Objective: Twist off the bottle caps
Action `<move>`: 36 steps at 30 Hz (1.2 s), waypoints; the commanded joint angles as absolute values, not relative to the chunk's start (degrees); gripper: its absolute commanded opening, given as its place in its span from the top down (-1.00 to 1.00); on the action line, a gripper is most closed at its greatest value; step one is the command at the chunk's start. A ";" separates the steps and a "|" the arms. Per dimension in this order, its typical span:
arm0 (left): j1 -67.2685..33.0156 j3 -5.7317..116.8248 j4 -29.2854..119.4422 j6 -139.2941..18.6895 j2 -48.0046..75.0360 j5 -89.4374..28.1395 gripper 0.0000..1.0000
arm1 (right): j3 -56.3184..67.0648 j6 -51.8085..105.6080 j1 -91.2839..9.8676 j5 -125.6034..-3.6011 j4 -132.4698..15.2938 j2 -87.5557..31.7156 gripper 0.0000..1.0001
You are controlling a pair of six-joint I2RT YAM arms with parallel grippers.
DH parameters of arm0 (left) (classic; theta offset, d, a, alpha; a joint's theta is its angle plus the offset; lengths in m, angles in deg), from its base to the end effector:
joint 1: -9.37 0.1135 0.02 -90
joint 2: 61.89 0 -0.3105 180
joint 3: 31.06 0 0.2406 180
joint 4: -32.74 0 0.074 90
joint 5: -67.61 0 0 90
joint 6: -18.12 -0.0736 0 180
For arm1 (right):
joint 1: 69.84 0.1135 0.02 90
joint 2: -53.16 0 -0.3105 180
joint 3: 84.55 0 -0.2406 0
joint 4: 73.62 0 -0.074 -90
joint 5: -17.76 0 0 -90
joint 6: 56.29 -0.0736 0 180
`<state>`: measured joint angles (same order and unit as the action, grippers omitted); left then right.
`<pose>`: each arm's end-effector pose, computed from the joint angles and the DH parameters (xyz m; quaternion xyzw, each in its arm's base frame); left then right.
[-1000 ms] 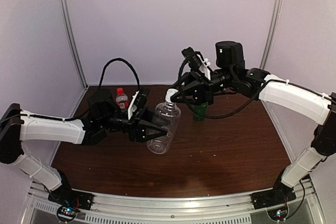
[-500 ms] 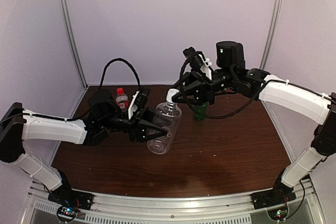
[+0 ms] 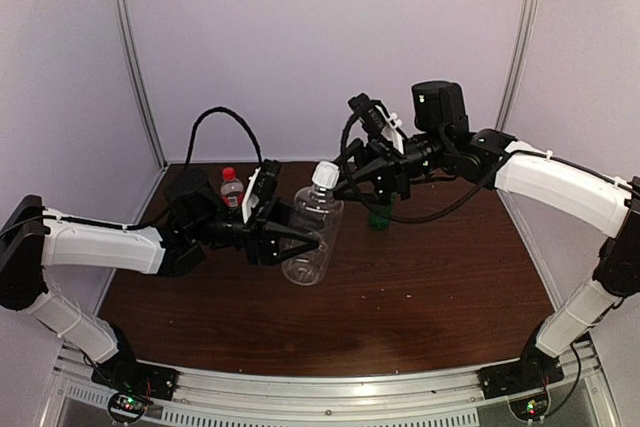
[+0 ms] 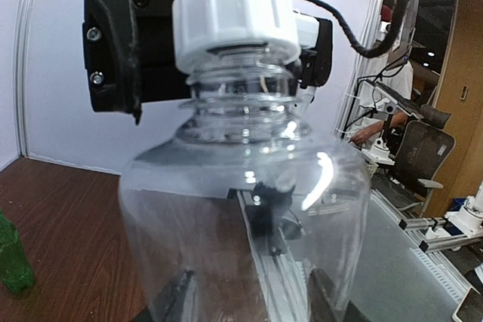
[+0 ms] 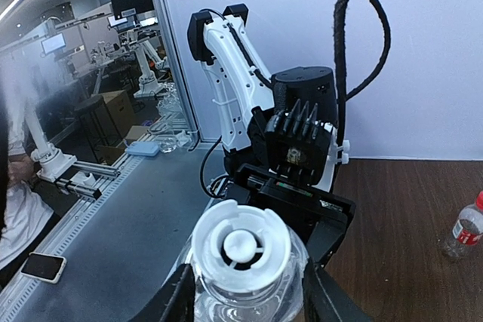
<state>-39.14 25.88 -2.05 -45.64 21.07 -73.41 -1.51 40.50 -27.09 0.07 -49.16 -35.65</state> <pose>0.1672 -0.2754 0.3345 0.4342 0.5133 -0.6387 0.3742 0.2052 0.2851 0.4310 -0.5920 0.4385 0.5985 0.3148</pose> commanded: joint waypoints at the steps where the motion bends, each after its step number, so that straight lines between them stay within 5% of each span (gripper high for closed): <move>1: -38.70 26.92 -2.61 -47.79 19.79 -70.62 0.35 | -2.12 40.05 -27.25 -1.78 -48.85 -33.02 -0.11; 8: -38.66 27.56 3.88 -51.52 18.13 -63.53 0.35 | -0.12 34.27 -27.19 -9.35 -52.24 -30.02 -0.60; 19: -38.70 27.63 8.42 -54.35 17.41 -52.78 0.34 | -0.86 14.06 -23.39 -42.38 -53.69 -29.85 -0.79; 26: -38.70 27.89 10.73 -55.51 16.99 -48.14 0.34 | -2.38 11.77 -20.18 -51.23 -51.47 -32.22 -0.80; 36: -38.70 27.30 11.46 -56.22 16.03 -45.98 0.34 | -2.33 11.13 -19.30 -51.04 -51.85 -34.68 -0.53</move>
